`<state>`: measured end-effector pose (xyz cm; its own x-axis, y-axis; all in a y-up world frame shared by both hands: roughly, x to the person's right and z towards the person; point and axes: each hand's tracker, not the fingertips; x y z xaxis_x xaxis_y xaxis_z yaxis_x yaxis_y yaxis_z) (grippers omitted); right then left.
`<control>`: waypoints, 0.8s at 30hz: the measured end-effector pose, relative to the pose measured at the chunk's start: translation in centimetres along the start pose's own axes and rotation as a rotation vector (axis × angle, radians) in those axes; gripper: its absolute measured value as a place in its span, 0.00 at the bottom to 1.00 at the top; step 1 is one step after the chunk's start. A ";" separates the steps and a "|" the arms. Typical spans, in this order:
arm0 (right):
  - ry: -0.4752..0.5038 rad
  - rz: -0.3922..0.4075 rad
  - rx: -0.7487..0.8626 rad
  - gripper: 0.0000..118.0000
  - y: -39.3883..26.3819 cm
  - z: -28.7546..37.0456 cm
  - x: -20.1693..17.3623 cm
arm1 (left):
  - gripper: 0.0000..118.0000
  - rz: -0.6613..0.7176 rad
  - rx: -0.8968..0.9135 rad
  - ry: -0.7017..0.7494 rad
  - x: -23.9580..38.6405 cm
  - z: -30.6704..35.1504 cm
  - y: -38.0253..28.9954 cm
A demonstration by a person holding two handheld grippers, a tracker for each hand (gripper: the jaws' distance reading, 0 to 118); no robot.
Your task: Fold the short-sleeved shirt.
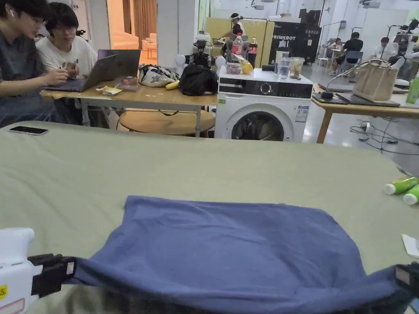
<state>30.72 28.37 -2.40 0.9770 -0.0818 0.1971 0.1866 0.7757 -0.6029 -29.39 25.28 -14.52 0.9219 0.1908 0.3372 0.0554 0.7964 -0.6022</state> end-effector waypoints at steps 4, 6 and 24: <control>-0.008 -0.032 -0.076 0.00 -4.9 -2.5 0.6 | 0.00 0.037 -0.124 -0.018 -0.9 -2.2 -4.0; -0.007 -0.041 -0.107 0.00 -6.0 -3.2 1.0 | 0.00 0.051 -0.152 -0.016 -1.5 -2.8 -5.2; 0.049 0.018 0.267 0.69 -4.1 1.4 -5.9 | 0.77 -0.068 0.231 -0.072 8.2 1.3 0.3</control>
<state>24.09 26.57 -0.01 0.9849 -0.0917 0.1471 0.1417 0.9145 -0.3790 -22.29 27.85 -10.99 0.8891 0.1657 0.4266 0.0197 0.9174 -0.3974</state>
